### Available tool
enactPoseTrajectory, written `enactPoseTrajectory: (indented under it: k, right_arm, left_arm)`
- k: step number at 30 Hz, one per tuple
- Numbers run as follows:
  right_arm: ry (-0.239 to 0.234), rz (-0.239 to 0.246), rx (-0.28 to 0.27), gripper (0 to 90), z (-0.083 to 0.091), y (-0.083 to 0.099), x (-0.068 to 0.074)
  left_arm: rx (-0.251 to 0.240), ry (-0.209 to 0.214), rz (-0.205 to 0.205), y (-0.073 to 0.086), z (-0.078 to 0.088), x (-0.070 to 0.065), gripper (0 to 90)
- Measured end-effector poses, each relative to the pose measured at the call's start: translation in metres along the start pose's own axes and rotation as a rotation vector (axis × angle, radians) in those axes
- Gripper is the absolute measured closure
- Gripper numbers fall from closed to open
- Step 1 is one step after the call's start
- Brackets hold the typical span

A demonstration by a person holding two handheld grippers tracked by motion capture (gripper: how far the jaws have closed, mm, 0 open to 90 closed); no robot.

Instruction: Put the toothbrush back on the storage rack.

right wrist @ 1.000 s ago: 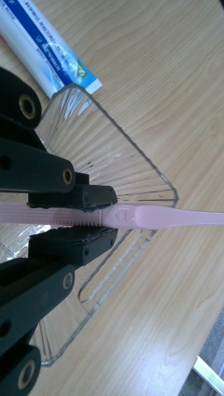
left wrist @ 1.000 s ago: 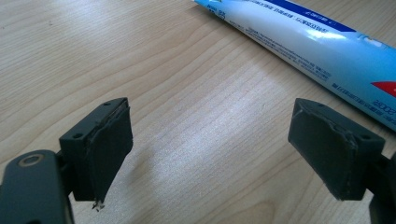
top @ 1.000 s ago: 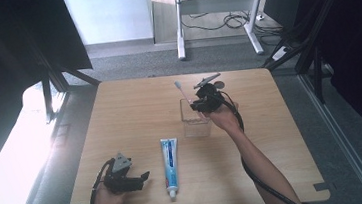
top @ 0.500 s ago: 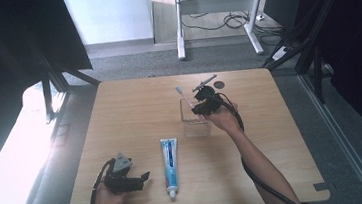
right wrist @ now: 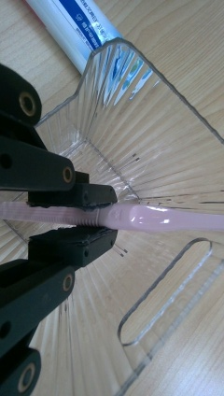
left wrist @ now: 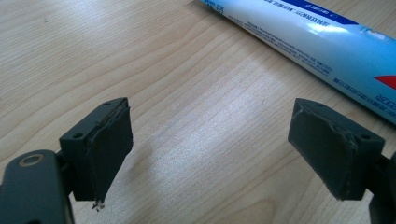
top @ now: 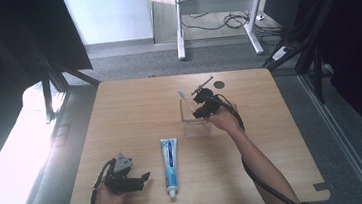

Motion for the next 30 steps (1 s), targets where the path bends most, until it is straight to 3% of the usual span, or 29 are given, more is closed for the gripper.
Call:
enactPoseTrajectory:
  k: [13, 30]
  right_arm:
    - [-0.030, 0.004, -0.038, 72.3, 0.006, 0.000, 0.003]
    - [-0.023, 0.064, -0.110, 40.5, 0.029, 0.003, 0.016]
  left_arm:
    - [-0.001, 0.004, 0.001, 0.000, -0.001, 0.000, 14.0]
    - [-0.004, 0.028, 0.039, -0.002, 0.000, 0.000, 14.0]
Point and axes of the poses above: each handheld gripper's, and its own axes: z roughly backward along the jaws, y roughly out of its underside, x roughly to its left, the point moved 2 cm from there along -z, roughly forward along the jaws, and after that the axes turned 3 degrees about -y, right-handed, at the moved point
